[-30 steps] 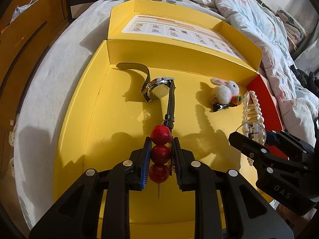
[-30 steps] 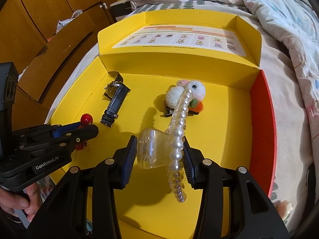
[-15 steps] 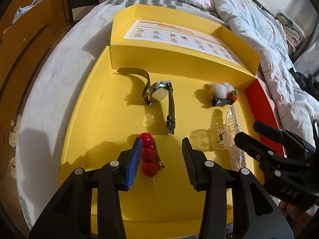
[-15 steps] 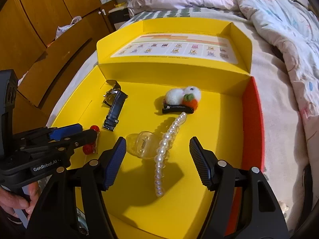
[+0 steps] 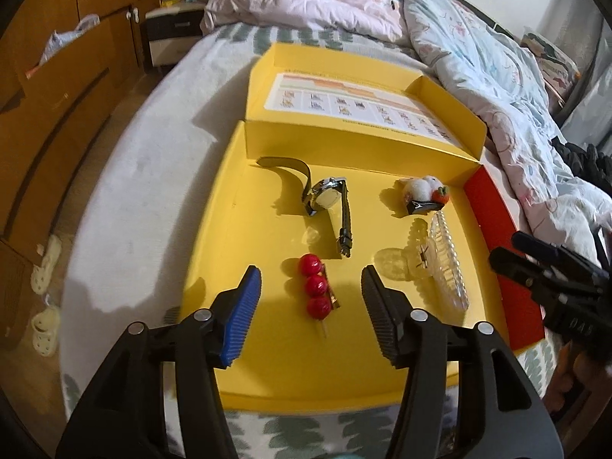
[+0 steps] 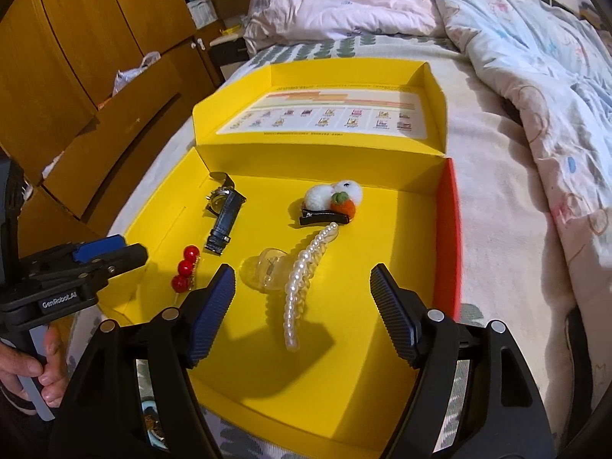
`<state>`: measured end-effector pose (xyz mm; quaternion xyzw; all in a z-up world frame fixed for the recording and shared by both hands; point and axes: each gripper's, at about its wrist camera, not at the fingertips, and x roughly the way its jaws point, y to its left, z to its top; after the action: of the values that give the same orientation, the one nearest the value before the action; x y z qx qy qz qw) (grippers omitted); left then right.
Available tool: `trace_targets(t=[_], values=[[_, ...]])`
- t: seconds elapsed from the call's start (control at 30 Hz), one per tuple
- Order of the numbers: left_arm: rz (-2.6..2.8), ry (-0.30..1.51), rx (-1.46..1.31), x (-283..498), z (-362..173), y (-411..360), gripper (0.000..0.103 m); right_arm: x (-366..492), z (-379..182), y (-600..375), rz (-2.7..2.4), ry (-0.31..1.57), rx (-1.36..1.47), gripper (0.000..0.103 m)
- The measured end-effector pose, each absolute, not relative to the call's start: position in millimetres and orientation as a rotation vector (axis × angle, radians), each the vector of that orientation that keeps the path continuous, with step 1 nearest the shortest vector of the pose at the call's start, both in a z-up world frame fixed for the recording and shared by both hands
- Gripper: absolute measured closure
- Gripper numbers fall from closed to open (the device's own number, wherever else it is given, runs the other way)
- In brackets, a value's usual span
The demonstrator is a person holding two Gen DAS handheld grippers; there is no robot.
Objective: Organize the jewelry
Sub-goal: 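Open both tools to release the hairpin and pearl clip in the box, then move both tools back toward the bracelets on the bed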
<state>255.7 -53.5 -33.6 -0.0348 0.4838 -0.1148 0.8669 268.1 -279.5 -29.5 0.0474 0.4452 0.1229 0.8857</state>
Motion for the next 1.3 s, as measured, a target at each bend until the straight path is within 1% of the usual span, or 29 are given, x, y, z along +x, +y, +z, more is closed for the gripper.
trace_targets(t=[0.1, 0.2, 0.37, 0.43, 0.53, 0.6, 0.73, 0.8, 0.97, 1.03, 1.27, 1.3], values=[[-0.238, 0.978, -0.057, 240.3, -23.4, -45.4, 0.047, 257.2, -18.8, -282.2, 0.253, 0.903, 0.109, 0.027], [-0.239, 0.948, -0.052, 221.1, -14.9, -32.3, 0.041, 241.5, -5.9, -278.7, 0.261, 0.879, 0.09, 0.026], [-0.22, 0.895, 0.01, 186.9, -2.1, -10.4, 0.039, 207.2, 8.9, -270.9, 0.289, 0.857, 0.049, 0.024], [-0.197, 0.876, 0.034, 174.6, 2.1, 2.9, 0.035, 192.2, 8.0, -268.5, 0.292, 0.879, 0.031, 0.021], [-0.164, 0.88, 0.026, 162.9, -0.3, 20.7, 0.035, 167.7, 1.1, -268.6, 0.265, 0.914, -0.003, 0.021], [-0.163, 0.898, 0.008, 155.5, -5.5, 27.8, 0.034, 151.2, -3.8, -267.5, 0.279, 0.93, -0.004, 0.02], [-0.15, 0.93, 0.006, 140.3, -22.6, 32.9, 0.03, 116.5, -27.7, -267.8, 0.308, 0.96, 0.041, 0.015], [-0.136, 0.96, 0.01, 136.6, -35.1, 32.3, 0.03, 106.5, -41.7, -261.1, 0.288, 1.003, 0.002, 0.015], [-0.101, 1.024, 0.08, 132.3, -65.6, 17.9, 0.029, 85.1, -58.6, -244.0, 0.273, 1.009, -0.066, 0.015], [-0.098, 1.027, 0.094, 129.0, -73.4, 14.7, 0.028, 81.2, -63.2, -240.5, 0.273, 1.015, -0.083, 0.015], [-0.108, 1.033, 0.117, 131.8, -95.2, 13.2, 0.026, 69.6, -72.0, -235.1, 0.255, 0.995, -0.18, 0.015], [-0.106, 1.026, 0.121, 132.7, -97.3, 13.5, 0.024, 68.2, -74.7, -237.6, 0.243, 1.001, -0.197, 0.015]])
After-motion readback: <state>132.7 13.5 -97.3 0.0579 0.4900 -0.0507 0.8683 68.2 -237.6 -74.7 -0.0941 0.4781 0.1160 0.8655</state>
